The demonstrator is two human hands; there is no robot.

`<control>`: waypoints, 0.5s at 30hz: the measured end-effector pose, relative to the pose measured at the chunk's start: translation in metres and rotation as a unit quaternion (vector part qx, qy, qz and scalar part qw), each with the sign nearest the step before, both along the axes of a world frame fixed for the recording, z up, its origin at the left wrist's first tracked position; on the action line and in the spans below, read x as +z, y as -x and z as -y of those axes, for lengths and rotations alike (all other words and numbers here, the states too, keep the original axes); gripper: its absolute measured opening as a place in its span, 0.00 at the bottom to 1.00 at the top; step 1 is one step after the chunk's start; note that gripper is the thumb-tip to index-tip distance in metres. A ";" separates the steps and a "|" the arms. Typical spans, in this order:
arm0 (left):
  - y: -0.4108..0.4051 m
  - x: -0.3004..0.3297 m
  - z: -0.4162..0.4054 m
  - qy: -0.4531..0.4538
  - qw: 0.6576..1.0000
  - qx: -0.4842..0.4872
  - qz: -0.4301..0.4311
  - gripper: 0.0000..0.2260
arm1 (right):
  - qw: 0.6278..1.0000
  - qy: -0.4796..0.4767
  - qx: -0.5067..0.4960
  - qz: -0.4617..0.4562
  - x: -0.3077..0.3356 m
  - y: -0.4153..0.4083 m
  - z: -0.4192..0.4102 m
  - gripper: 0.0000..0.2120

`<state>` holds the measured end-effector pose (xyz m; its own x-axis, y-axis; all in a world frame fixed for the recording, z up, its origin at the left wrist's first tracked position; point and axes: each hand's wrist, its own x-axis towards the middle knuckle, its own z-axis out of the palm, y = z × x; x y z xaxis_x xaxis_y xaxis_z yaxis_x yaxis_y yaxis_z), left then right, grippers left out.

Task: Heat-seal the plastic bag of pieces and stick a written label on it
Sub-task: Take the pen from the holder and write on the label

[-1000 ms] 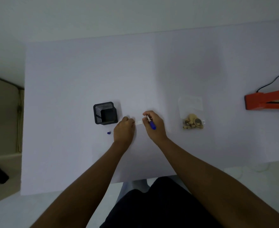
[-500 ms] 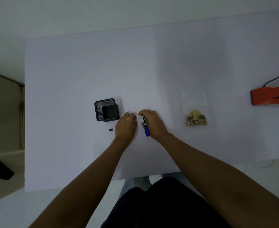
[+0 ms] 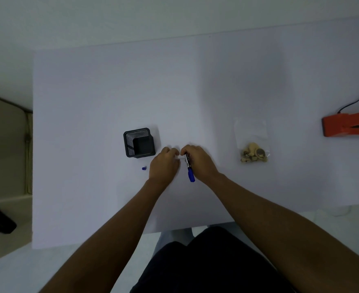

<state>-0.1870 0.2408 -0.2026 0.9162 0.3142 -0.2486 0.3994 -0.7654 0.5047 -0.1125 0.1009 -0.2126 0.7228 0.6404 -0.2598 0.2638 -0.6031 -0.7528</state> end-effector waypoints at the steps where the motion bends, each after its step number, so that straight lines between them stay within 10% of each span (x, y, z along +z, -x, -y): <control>1: 0.000 -0.001 -0.001 -0.010 1.000 -0.009 -0.009 0.06 | 1.000 -0.002 -0.002 -0.002 -0.001 -0.001 0.000 0.17; 8: -0.004 0.003 -0.005 -0.027 0.999 -0.020 -0.033 0.08 | 0.964 -0.151 -0.185 -0.114 0.026 -0.001 -0.019 0.07; 15: 0.000 0.006 -0.001 -0.049 0.996 -0.056 -0.048 0.09 | 0.928 -0.111 -0.264 -0.237 0.028 0.011 -0.047 0.21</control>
<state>-0.1869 0.2423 -0.1967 0.9201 0.2386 -0.3108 0.3521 -0.8515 0.3886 -0.1239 0.1474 -0.1844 0.7895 0.3047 -0.5327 -0.4172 -0.3702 -0.8300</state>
